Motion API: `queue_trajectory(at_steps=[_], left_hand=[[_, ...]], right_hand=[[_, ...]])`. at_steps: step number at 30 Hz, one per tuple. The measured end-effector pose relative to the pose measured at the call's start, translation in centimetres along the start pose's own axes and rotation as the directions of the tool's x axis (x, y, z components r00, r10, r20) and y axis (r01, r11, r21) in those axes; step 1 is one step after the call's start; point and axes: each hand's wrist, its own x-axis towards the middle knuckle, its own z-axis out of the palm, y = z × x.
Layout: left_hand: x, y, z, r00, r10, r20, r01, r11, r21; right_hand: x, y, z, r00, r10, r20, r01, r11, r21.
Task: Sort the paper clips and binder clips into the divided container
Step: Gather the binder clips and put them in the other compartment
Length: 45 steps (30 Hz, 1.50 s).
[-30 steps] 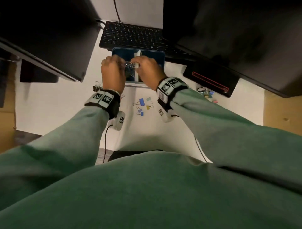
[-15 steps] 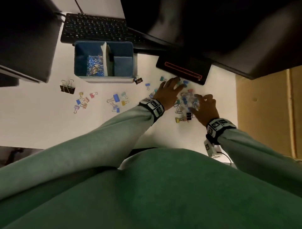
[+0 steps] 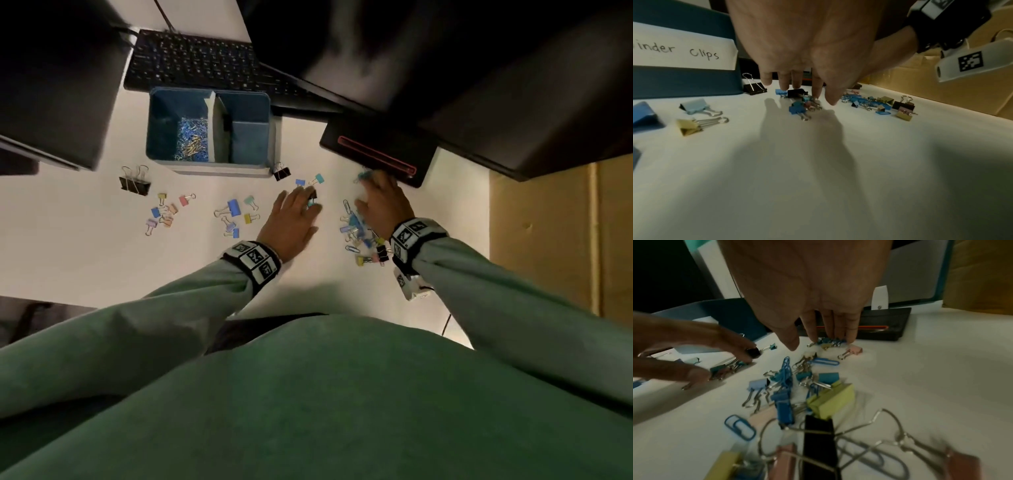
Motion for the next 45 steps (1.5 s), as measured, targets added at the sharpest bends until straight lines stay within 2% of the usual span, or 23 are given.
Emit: queue_trajectory(at_steps=[4,8,11,14,16,19,22,25,30,35,41,45], left_hand=[[2.1,0.4,-1.0,0.997,-0.016,-0.073,0.013,0.999,-0.035],[4.6,0.9,-1.4,0.999,-0.006,-0.052,0.003,0.998,-0.065],[5.1,0.9,-1.2,1.0,0.001,0.005,-0.001,0.997,-0.082],[3.9,0.4,-0.6,0.998,0.044,0.039,-0.042,0.998,-0.048],[2.5,-0.3,-0.2,0.998,0.053,0.033,-0.053,0.999,-0.004],[0.9,-0.9,-0.1,0.999,0.031,-0.028,-0.031,1.0,0.004],[0.9,0.2,-0.1,0.989,0.135,-0.057,-0.133,0.991,0.024],[1.0,2.0,0.5,0.968,0.25,-0.02,-0.25,0.968,0.027],[-0.6,1.3,0.2,0.978,0.199,0.058,-0.202,0.977,0.065],[-2.0,-0.8,-0.3,0.983,0.182,-0.026,-0.18,0.981,0.068],[2.0,2.5,-0.6,0.98,0.18,-0.081,-0.18,0.984,0.002],[4.2,3.9,-1.1,0.99,0.136,-0.04,-0.136,0.991,-0.006]], right_hand=[[-0.4,-1.0,1.0,0.99,-0.118,0.081,0.125,0.988,-0.086],[-1.5,-1.3,1.5,0.973,-0.229,0.024,0.227,0.971,0.077],[-1.1,-0.9,1.0,0.985,-0.169,-0.024,0.171,0.98,0.101],[-1.1,0.0,0.6,0.987,-0.147,0.068,0.143,0.988,0.061],[-1.5,0.8,0.4,0.988,-0.123,0.088,0.118,0.991,0.058],[-3.1,1.9,0.2,0.996,-0.091,0.017,0.088,0.99,0.111],[-5.3,2.5,1.0,0.992,-0.123,0.018,0.122,0.991,0.062],[-7.4,3.1,2.2,0.988,-0.138,0.066,0.135,0.989,0.054],[-8.7,4.2,2.4,0.992,-0.115,0.047,0.109,0.987,0.121],[-8.3,4.7,1.8,0.998,-0.061,0.031,0.055,0.984,0.172],[-5.1,3.0,1.0,0.999,0.019,-0.042,-0.013,0.989,0.149],[-3.4,1.6,1.7,0.998,0.046,0.043,-0.051,0.993,0.109]])
